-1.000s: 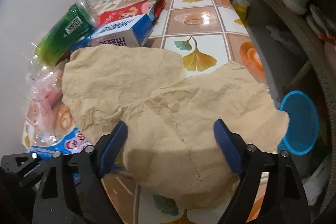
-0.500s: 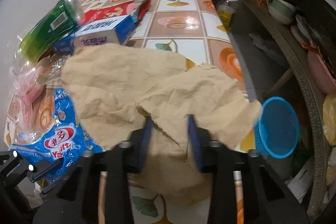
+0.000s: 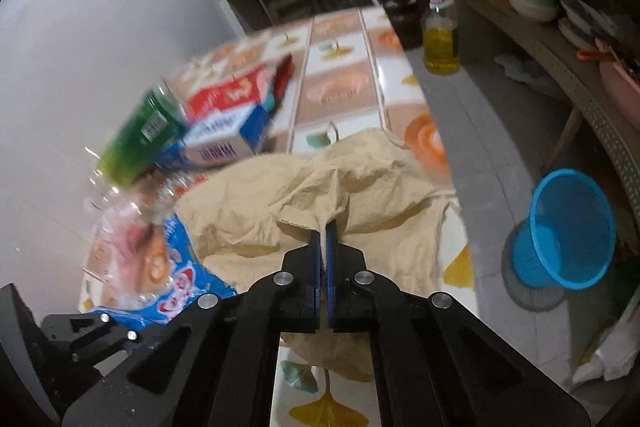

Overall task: Collect trash
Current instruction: 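Lift the brown paper with the right tool while the left tool lifts the blue bag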

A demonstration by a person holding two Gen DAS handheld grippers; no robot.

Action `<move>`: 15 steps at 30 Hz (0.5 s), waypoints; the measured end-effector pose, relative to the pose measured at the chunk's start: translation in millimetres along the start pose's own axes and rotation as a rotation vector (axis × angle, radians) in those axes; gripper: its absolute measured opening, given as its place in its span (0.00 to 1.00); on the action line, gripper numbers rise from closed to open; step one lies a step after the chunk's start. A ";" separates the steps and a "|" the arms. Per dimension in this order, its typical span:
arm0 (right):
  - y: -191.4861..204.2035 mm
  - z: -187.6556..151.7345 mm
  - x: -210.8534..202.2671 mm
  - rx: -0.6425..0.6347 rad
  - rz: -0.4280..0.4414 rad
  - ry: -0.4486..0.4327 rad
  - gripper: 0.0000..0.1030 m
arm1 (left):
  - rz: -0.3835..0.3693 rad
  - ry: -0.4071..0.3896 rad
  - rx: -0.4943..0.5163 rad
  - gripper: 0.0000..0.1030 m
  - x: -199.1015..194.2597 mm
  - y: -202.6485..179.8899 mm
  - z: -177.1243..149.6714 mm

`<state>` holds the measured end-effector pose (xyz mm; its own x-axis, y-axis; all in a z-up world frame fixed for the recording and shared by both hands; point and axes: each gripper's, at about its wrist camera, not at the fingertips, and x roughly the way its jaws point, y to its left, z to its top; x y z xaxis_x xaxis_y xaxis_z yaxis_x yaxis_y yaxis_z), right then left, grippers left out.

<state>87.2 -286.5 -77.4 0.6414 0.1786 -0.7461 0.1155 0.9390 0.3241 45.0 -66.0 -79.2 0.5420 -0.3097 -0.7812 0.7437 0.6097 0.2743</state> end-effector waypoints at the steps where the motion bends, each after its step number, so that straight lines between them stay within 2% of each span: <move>1: -0.9 2.0 -7.9 0.001 0.005 -0.022 0.01 | -0.001 -0.009 -0.009 0.03 -2.9 0.8 2.2; 8: -16.6 7.4 -51.6 0.033 0.027 -0.151 0.01 | -0.041 -0.079 -0.099 0.03 -25.8 10.2 29.9; 15: -60.4 5.4 -92.1 0.125 0.012 -0.264 0.01 | -0.092 -0.105 -0.147 0.03 -31.5 9.4 62.8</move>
<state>25.2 -361.2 -25.1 0.8164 0.0913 -0.5703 0.1887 0.8911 0.4128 59.5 -96.3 -16.8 0.5177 -0.4392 -0.7342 0.7314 0.6724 0.1136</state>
